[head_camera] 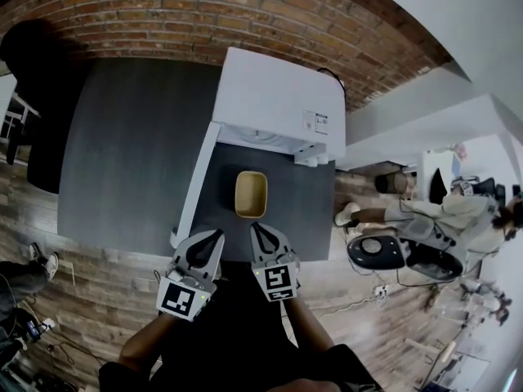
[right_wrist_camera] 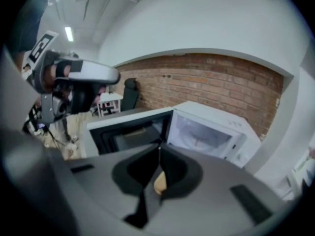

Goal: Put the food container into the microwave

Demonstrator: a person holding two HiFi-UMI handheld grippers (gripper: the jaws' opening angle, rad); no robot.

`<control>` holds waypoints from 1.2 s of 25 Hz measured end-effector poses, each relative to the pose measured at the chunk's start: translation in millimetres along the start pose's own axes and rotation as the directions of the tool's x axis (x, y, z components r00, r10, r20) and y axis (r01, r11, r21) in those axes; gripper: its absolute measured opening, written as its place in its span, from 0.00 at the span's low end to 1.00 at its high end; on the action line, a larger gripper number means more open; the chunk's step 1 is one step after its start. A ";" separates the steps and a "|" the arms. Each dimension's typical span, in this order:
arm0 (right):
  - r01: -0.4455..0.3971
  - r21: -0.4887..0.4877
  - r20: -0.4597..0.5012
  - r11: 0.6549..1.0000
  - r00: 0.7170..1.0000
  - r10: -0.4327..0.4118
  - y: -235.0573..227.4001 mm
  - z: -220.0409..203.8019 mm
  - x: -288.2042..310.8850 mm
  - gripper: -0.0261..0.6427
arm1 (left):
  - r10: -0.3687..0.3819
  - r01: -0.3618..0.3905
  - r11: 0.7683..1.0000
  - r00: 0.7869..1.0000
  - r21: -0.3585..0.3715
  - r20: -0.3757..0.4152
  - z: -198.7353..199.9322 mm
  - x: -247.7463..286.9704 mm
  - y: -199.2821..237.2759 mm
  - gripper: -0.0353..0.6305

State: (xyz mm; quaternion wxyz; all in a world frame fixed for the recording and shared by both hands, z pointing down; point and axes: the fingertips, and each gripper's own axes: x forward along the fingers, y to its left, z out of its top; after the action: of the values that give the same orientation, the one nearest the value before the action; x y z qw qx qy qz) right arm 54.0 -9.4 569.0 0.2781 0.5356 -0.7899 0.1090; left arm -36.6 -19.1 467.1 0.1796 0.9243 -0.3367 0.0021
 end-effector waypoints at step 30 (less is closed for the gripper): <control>-0.415 -0.311 -0.436 0.855 0.861 0.260 -4.9 -147.8 68.3 0.21 | 0.106 -0.106 0.994 0.994 0.011 0.000 1.5 66.2 -14.4 0.11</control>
State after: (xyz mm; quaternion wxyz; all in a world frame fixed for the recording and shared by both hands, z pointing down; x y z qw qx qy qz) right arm 87.6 4.4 727.8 0.5031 0.2870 -0.8094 0.0971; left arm 23.4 -50.5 469.2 0.1745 0.9060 -0.3853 0.0138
